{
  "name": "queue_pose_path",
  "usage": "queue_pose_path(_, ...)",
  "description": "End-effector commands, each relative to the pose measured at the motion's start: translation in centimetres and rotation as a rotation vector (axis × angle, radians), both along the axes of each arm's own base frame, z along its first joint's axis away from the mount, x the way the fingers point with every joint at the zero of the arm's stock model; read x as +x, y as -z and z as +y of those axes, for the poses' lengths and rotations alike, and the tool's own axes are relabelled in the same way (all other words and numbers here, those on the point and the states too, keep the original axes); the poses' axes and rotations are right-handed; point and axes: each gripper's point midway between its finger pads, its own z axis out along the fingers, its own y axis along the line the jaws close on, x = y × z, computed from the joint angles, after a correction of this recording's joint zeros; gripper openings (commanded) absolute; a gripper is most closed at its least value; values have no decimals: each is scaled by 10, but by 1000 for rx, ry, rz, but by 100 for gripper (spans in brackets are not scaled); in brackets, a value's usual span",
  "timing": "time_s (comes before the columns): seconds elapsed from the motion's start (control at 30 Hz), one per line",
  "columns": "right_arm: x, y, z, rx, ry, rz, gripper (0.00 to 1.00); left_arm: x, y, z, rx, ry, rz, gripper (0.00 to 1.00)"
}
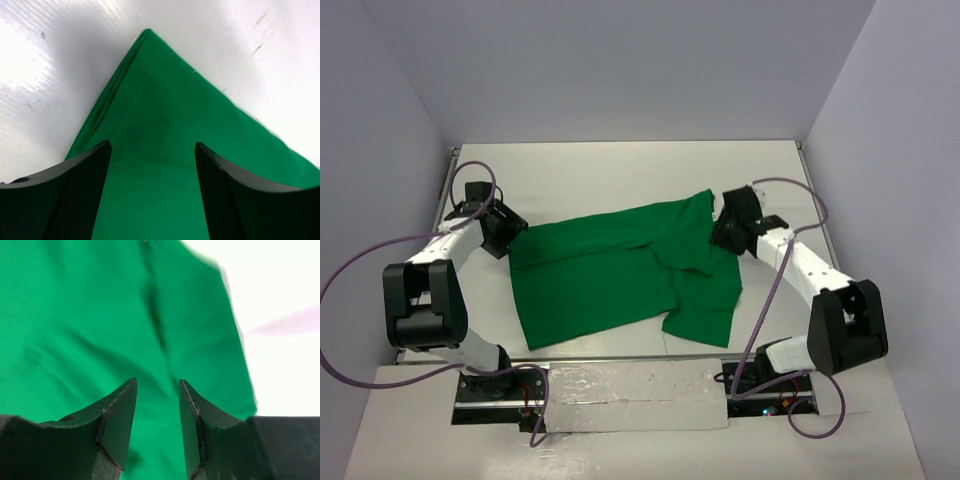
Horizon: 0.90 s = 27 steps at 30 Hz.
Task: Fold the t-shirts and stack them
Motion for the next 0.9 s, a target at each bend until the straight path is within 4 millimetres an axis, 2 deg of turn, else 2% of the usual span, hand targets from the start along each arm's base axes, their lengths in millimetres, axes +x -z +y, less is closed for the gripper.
queue_pose_path(0.0, 66, -49, -9, -8, 18, -134, 54, 22, -26, -6, -12, 31, -79, 76)
queue_pose_path(0.03, 83, -61, -7, 7, 16, -155, 57, 23, -27, -7, -15, 32, -79, 76)
queue_pose_path(0.13, 117, -50, -2, 14, -6, -100, 71, 28, -28, -8, -20, 37, -79, 76)
queue_pose_path(0.27, 150, -35, 5, 17, -22, -46, 79, 34, -27, -11, -40, 42, -79, 76)
queue_pose_path(0.3, 163, -30, 6, 13, -18, -38, 79, 36, -26, -12, -44, 43, -74, 76)
queue_pose_path(0.37, 176, -20, 7, 5, -11, -20, 80, 39, -23, -13, -52, 43, -67, 76)
queue_pose_path(0.53, 193, 9, 0, -52, 22, 50, 80, 43, -12, -14, -58, 46, -40, 76)
queue_pose_path(0.63, 193, 22, -5, -79, 43, 82, 80, 42, -4, -13, -55, 44, -16, 76)
queue_pose_path(0.73, 193, 35, -13, -97, 85, 103, 70, 41, 8, -11, -53, 38, 14, 76)
queue_pose_path(0.87, 200, 36, -14, -74, 113, 87, 62, 38, 20, -9, -55, 26, 40, 76)
